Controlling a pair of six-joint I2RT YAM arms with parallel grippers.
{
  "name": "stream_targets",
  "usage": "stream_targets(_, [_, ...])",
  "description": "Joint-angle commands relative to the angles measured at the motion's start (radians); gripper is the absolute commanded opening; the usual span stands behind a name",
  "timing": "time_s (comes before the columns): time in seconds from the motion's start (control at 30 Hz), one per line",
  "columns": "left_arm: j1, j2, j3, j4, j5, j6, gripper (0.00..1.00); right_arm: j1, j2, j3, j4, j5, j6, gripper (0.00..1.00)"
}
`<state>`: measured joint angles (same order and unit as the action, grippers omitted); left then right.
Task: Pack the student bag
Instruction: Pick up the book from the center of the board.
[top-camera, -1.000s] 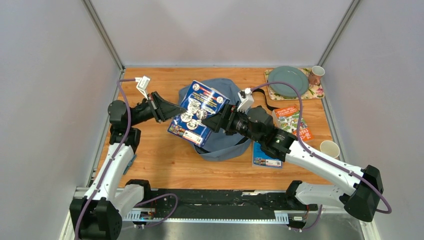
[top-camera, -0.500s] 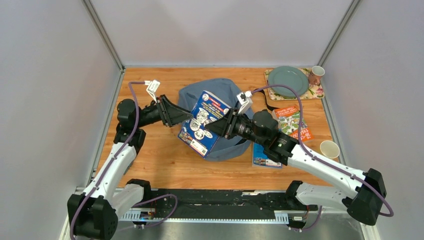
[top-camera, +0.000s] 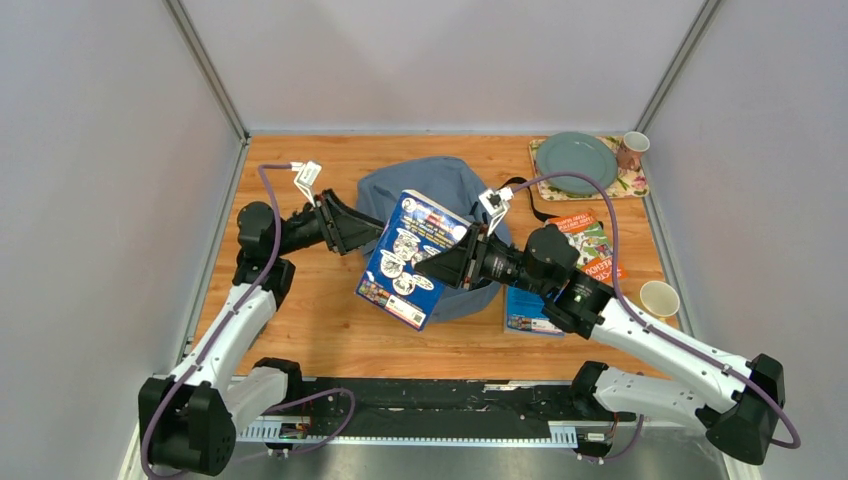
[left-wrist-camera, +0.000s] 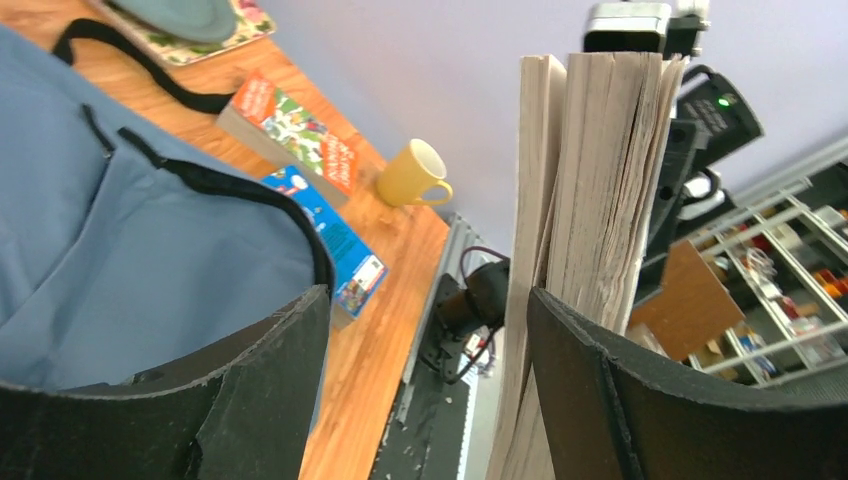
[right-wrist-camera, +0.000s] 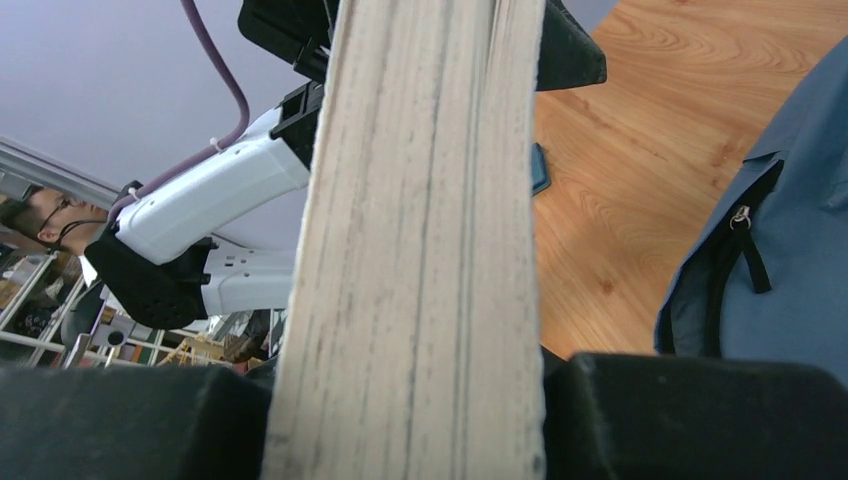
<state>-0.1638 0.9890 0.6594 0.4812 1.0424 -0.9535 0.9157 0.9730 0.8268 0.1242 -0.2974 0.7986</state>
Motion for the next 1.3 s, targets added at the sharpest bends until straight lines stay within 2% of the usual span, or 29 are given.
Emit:
stream_targets(0.0, [-0.008,0.008,-0.004,0.388,0.107,-0.208,0.79,0.005,-0.005,0.080,0.072,-0.048,-0.042,0.00])
stream_targets(0.23, [-0.008,-0.032,0.006,0.333,0.076,-0.157,0.80,0.005,-0.077,0.066,-0.007,0.041,-0.085,0.00])
stream_targets(0.4, [-0.008,-0.039,-0.007,0.413,0.042,-0.211,0.80,0.005,-0.173,0.034,-0.086,0.170,-0.102,0.00])
stream_targets(0.53, [-0.009,-0.033,-0.020,0.490,0.033,-0.263,0.80,0.002,-0.198,0.029,-0.090,0.189,-0.105,0.00])
stream_targets(0.63, [-0.028,-0.013,-0.012,0.491,0.033,-0.252,0.81,0.003,-0.156,0.063,-0.081,0.152,-0.096,0.00])
stream_targets(0.83, [-0.108,0.036,0.014,0.467,0.039,-0.205,0.81,0.003,-0.051,0.107,0.064,0.009,-0.049,0.00])
stream_targets(1.03, [-0.115,0.050,0.017,0.337,0.038,-0.098,0.81,0.005,0.001,0.123,0.141,-0.180,-0.019,0.00])
stream_targets(1.2, [-0.132,0.075,0.031,0.333,0.068,-0.099,0.81,0.005,0.045,0.139,0.137,-0.298,-0.053,0.00])
stream_targets(1.27, [-0.149,0.085,0.035,0.403,0.094,-0.137,0.82,0.005,0.065,0.176,0.082,-0.331,-0.082,0.00])
